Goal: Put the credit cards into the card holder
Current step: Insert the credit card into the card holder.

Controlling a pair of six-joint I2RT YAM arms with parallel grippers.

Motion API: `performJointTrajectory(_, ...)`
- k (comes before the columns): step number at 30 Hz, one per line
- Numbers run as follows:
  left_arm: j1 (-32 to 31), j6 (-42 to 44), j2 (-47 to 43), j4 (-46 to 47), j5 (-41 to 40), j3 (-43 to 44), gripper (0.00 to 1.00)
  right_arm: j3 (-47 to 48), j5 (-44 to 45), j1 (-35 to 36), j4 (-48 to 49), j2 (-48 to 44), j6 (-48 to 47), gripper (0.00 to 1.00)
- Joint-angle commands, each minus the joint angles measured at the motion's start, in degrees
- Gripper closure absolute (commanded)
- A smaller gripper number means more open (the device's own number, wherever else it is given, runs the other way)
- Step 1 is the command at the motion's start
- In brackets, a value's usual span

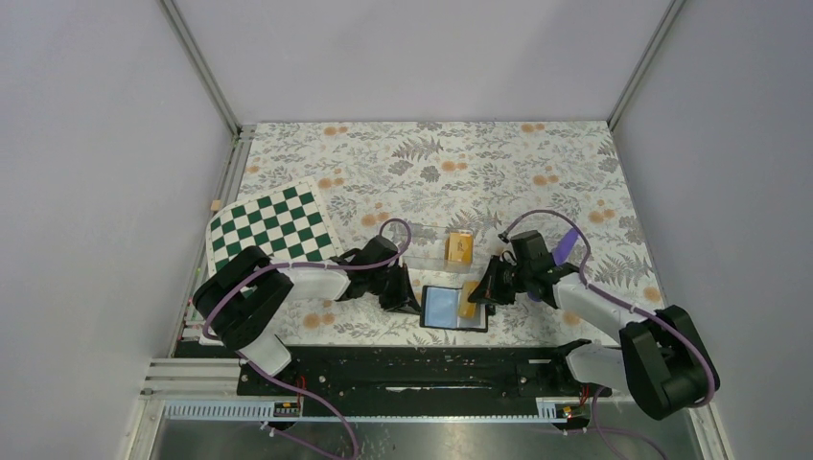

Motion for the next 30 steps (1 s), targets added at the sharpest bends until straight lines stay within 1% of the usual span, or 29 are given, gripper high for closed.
performJointTrajectory(1, -0.9, -1.9, 1.9, -4.3, 0.4, -1.1, 0.98, -0.9, -4.9, -0.3, 5.4, 3.2, 2.2, 1.0)
performJointTrajectory(3, -1.2, -2.2, 2.1, -4.3, 0.3, -1.1, 1.0, -2.1, -6.0, -0.3, 10.1, 3.4, 4.5, 1.0)
performJointTrajectory(6, -1.7, -2.7, 2.3, -4.2, 0.3, -1.0, 1.0, -2.6, -6.4, -0.2, 11.4, 2.3, 6.5, 1.0)
performJointTrajectory(13, -2.2, -3.2, 2.3, -4.3, -0.3, -1.3, 1.0, -1.4, -4.7, -0.3, 7.9, -2.5, 6.3, 1.0)
performJointTrajectory(15, -2.3, -3.3, 2.2, -4.3, -0.6, -1.6, 1.0, -0.6, -4.1, -0.3, 5.0, -2.5, 5.2, 1.0)
performJointTrajectory(18, -2.4, -3.4, 2.2, -4.2, -0.8, -1.6, 1.0, 0.7, -3.8, -0.2, 3.2, -1.8, 3.3, 1.0)
performJointTrajectory(22, -2.5, -3.4, 2.2, -4.3, -0.8, -1.6, 1.0, 1.9, -4.0, -0.3, 2.8, -1.6, 3.3, 1.0)
performJointTrajectory(25, -2.5, -3.4, 2.1, -4.3, -0.8, -1.6, 1.0, 3.3, -3.5, -0.3, 0.2, -2.1, 2.4, 1.0)
performJointTrajectory(30, -2.7, -3.3, 2.2, -4.2, -0.9, -1.5, 1.0, 2.1, -1.2, -0.2, 0.1, -1.2, 0.7, 1.0)
